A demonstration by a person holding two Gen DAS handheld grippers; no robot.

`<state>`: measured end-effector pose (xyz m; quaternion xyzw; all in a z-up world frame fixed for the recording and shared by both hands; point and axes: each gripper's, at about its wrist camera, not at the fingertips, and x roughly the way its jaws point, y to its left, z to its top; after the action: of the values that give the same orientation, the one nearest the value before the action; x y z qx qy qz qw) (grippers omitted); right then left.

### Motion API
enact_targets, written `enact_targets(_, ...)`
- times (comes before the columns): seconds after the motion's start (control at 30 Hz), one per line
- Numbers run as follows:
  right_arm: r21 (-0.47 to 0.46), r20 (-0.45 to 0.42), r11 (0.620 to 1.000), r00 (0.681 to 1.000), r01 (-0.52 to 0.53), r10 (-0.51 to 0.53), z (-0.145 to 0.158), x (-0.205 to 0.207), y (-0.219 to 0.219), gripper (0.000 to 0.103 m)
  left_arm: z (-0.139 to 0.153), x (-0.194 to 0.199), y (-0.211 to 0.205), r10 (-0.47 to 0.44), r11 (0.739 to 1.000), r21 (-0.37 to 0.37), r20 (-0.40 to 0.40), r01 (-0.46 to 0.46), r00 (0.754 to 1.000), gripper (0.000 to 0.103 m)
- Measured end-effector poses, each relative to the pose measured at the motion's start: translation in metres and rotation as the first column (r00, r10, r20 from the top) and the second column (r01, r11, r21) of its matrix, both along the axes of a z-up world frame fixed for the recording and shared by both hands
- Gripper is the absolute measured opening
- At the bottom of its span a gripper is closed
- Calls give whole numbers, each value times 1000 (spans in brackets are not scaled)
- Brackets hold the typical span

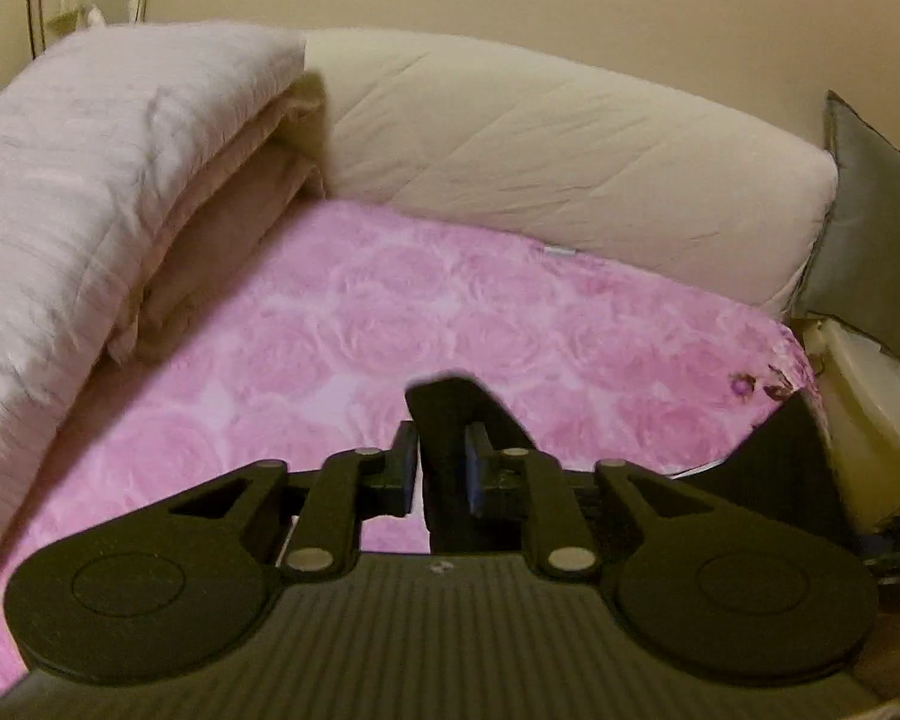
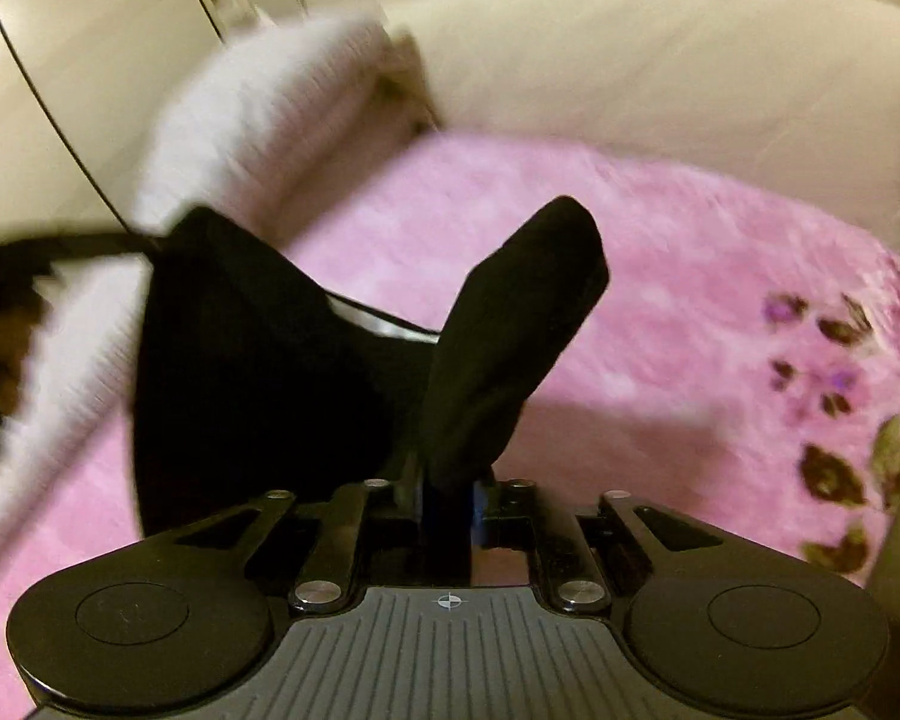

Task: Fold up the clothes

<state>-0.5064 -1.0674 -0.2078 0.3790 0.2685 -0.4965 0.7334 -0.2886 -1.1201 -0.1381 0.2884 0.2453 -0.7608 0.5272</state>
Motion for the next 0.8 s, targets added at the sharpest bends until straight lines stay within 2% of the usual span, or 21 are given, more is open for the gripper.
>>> enact_targets(0.03,12,-32,1000,999,12,-12,-5,-1,-1,39,-1,8,6,14,1000,14,-8,-14,1000,22)
enact_targets(0.07,10,-61,1000,998,22,-22,-8,-3,-1,43,-4,20,18,34,999,29,-12,-34,999,27)
enact_targets(0.1,5,-76,1000,997,19,-18,-9,-3,0,49,-6,34,33,57,997,44,-13,-57,998,29)
enact_targets(0.17,-3,-70,1000,997,-19,19,-7,0,9,53,-14,66,68,106,991,80,-6,-105,994,30)
enact_targets(0.2,7,-49,999,997,-53,53,-7,4,15,56,-19,84,90,133,986,102,6,-133,991,31)
enact_targets(0.27,50,-4,986,987,-160,161,-13,19,30,58,-31,124,141,181,972,140,52,-186,982,41)
enact_targets(0.37,110,14,936,942,-335,336,-27,49,60,62,-59,172,222,203,944,221,194,-244,960,45)
enact_targets(0.47,158,14,887,900,-433,437,-40,76,95,64,-90,213,298,197,902,312,316,-298,928,47)
enact_targets(0.5,176,16,874,889,-453,457,-43,83,106,65,-97,223,318,191,894,331,329,-302,925,48)
enact_targets(0.57,213,18,847,869,-486,494,-50,98,129,66,-111,239,357,180,883,356,346,-306,921,61)
enact_targets(0.6,234,15,836,861,-497,508,-52,104,141,69,-119,244,372,168,879,370,353,-303,920,61)
enact_targets(0.67,277,12,814,848,-511,529,-58,116,164,73,-134,249,391,130,878,386,378,-284,916,62)
enact_targets(0.8,369,24,778,842,-508,538,-80,129,195,81,-169,251,409,45,900,373,435,-226,899,62)
